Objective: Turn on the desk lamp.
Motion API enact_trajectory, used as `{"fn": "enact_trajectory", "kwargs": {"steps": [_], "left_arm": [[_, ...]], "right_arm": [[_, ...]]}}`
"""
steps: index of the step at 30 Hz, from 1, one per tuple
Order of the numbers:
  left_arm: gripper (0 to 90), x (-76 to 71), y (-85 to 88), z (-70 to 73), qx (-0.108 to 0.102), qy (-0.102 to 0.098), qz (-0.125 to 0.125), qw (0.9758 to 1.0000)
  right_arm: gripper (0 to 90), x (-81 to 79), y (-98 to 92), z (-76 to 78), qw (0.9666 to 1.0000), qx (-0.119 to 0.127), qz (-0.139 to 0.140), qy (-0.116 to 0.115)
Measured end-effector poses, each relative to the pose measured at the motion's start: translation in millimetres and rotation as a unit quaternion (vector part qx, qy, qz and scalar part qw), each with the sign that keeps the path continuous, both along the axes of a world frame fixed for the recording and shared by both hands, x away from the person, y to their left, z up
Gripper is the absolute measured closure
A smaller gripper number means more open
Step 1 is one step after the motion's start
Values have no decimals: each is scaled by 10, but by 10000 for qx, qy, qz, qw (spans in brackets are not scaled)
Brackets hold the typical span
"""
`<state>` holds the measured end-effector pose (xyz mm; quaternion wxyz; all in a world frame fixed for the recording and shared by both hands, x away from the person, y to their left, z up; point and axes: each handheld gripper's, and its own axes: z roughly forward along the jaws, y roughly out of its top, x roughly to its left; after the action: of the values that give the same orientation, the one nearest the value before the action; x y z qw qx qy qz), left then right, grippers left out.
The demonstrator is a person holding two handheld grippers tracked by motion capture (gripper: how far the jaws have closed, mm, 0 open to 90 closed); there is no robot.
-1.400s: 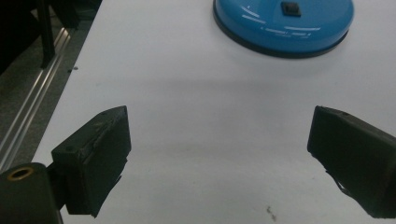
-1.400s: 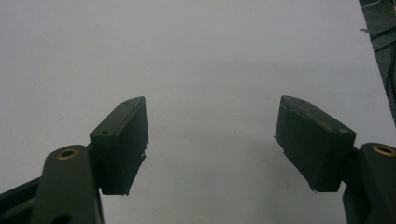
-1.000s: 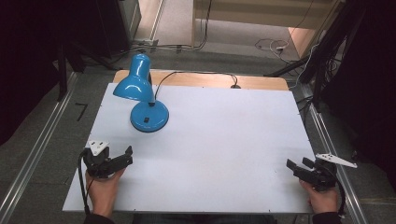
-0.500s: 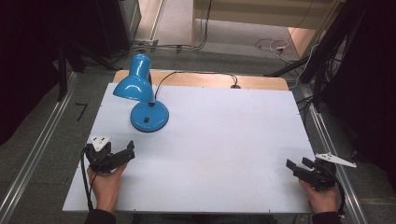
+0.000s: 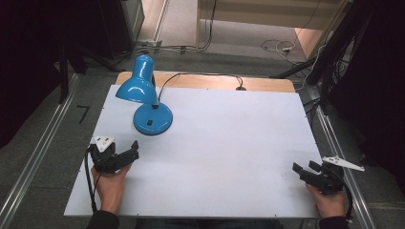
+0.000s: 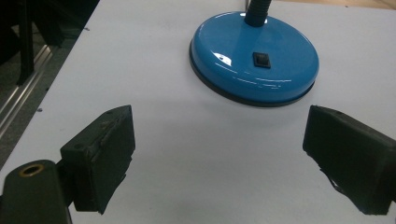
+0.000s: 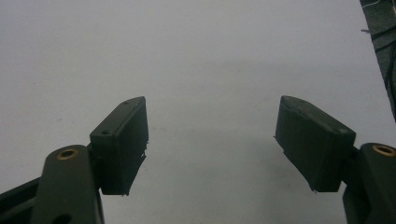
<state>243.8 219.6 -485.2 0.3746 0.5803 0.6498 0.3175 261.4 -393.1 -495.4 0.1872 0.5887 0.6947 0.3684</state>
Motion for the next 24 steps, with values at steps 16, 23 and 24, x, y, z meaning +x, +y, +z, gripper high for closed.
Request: {"fn": "enact_trajectory", "kwargs": {"steps": [16,23,24], "left_arm": [[122,85,-32,8,-113,-30,-71,9999],[129,119,-50,13,-147,-56,-94,9998],[129,128,-56,18,-156,-69,-89,9998]], "right_arm": [[241,4,8,-4,10000,-11,2,21],[240,4,8,-4,10000,-14,3,21],[241,4,8,-4,10000,-13,3,20]]}}
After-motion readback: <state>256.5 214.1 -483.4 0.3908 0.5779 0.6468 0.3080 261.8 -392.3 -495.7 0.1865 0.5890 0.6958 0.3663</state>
